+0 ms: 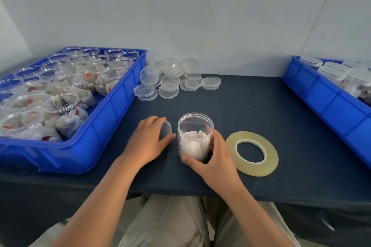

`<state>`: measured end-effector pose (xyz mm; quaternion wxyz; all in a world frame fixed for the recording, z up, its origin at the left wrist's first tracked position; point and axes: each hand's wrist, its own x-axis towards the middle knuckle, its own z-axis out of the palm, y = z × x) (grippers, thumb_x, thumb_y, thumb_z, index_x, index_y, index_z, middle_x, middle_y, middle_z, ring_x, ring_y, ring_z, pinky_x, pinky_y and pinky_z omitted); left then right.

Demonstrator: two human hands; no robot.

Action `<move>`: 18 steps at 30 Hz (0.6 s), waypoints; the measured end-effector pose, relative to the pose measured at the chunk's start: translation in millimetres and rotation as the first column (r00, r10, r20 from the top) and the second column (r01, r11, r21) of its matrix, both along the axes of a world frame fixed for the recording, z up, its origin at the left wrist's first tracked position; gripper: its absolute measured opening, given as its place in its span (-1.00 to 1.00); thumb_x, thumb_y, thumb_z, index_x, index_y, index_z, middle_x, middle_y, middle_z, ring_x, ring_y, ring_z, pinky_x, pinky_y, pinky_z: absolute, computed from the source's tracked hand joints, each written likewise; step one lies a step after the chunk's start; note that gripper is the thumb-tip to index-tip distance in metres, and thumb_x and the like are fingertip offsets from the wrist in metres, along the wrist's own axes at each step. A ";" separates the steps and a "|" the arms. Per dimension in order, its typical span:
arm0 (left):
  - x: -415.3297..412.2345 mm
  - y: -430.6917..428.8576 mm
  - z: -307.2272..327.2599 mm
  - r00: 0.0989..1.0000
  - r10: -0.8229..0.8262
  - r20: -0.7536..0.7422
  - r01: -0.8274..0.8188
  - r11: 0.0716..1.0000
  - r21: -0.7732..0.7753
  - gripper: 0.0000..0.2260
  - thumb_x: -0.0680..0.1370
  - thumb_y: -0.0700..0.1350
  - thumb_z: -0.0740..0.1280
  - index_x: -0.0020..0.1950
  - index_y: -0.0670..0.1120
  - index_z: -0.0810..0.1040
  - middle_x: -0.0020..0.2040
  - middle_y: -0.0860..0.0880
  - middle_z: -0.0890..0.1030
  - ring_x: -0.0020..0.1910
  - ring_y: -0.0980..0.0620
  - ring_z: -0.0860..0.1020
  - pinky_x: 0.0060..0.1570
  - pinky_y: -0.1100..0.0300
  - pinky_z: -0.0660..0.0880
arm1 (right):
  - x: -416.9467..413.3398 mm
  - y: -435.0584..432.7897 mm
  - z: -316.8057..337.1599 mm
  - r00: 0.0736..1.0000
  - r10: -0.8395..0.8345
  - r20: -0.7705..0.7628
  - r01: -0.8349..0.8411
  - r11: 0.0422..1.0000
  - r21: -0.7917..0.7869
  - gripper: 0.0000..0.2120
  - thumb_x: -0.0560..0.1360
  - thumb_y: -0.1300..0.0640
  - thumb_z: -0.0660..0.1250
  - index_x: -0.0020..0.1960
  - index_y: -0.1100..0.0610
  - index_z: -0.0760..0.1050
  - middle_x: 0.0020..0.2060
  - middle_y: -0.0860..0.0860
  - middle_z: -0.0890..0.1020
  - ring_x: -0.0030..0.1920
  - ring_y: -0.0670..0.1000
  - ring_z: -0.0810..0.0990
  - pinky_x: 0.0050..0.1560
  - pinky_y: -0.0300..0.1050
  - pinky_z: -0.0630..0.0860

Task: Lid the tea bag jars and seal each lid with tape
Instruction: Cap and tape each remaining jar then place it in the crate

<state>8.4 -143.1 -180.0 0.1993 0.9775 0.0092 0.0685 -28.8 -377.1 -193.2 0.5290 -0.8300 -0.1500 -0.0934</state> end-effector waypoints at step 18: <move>-41.9 -108.1 91.0 0.982 -0.186 0.014 0.168 0.913 0.372 -0.54 0.63 0.31 0.22 0.43 0.11 0.32 0.26 0.03 0.46 0.18 -0.05 0.48 0.00 0.02 0.51 | -2.8 8.3 2.1 0.997 -0.017 0.075 0.026 0.992 -0.122 -0.41 0.42 -0.31 0.46 0.34 -0.44 0.24 0.10 -0.47 0.56 0.07 -0.28 0.62 -0.11 -0.43 0.54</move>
